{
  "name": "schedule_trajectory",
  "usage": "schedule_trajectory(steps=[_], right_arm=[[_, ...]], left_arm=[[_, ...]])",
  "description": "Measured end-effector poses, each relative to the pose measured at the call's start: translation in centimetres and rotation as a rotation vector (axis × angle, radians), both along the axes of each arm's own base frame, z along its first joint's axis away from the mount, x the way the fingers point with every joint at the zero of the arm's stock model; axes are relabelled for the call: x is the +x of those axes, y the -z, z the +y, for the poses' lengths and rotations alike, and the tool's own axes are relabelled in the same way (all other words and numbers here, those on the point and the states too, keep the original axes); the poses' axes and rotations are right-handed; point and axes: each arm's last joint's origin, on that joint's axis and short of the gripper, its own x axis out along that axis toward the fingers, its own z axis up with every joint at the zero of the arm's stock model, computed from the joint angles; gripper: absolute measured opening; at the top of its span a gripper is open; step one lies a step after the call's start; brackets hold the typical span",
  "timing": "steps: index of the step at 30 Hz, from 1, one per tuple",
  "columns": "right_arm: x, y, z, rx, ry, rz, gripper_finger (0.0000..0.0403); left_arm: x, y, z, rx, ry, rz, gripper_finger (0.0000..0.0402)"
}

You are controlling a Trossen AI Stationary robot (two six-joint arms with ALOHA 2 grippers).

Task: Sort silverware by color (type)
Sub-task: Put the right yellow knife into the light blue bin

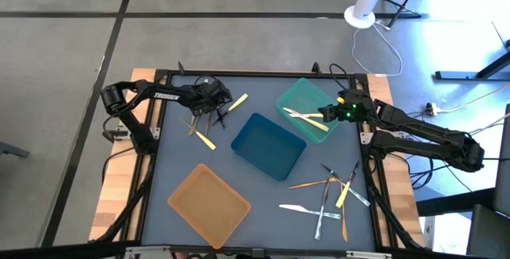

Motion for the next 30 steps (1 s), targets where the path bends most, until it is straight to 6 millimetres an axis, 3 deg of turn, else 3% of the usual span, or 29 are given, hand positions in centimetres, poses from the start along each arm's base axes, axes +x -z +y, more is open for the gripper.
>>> schedule_trajectory(steps=[30], right_arm=[[0.0, 0.0, 0.01, 0.001, -0.002, 0.0, 0.0209]], left_arm=[[-0.08, 0.03, 0.04, 0.02, -0.007, 0.016, 0.0033]])
